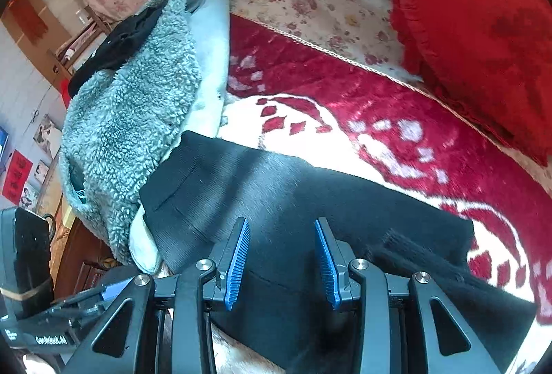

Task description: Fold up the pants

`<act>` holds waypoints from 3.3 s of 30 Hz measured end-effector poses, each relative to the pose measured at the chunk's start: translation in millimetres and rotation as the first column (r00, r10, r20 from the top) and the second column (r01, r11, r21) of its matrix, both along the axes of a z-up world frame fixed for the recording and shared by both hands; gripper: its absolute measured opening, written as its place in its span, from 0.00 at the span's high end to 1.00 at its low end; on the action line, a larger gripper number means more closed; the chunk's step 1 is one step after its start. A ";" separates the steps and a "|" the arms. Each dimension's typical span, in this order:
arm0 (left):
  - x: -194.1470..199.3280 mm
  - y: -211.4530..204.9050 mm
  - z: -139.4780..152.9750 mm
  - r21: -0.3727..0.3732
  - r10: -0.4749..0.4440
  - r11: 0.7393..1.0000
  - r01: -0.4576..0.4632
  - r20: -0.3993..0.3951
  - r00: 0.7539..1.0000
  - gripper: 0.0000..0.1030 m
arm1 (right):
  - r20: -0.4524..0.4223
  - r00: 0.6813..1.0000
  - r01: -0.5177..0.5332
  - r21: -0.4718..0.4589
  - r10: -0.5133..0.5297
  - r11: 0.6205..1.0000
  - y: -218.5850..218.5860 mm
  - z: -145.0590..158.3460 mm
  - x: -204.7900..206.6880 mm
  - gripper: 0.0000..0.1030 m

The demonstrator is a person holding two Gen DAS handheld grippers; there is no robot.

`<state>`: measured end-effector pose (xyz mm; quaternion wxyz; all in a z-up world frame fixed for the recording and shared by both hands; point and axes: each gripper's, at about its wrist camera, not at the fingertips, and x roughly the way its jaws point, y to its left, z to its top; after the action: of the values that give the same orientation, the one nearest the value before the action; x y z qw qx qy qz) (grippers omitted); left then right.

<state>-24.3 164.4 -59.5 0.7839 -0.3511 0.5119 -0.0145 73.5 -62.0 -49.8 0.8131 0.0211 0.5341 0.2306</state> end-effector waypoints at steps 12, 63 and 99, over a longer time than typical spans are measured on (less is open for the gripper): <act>17.7 9.3 -12.7 -0.027 0.069 0.997 -0.070 -0.025 0.997 0.23 | 0.015 0.990 -0.137 -0.013 0.138 0.990 54.9 4.2 33.8 0.54; 3.1 -192.5 35.0 0.317 -0.518 0.831 0.458 0.139 0.844 0.85 | -0.082 0.917 0.393 0.336 -0.389 0.856 -195.0 8.5 -50.5 0.51; 35.5 -177.4 21.7 0.431 -0.415 0.833 0.346 0.073 0.907 0.70 | 0.063 0.912 0.408 -0.050 -0.404 0.912 -216.8 2.9 -65.2 0.89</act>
<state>11.2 -13.0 -37.8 0.8601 -0.0680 0.4970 -0.0923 8.3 -278.8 -46.9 0.8568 0.1005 0.5042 0.0405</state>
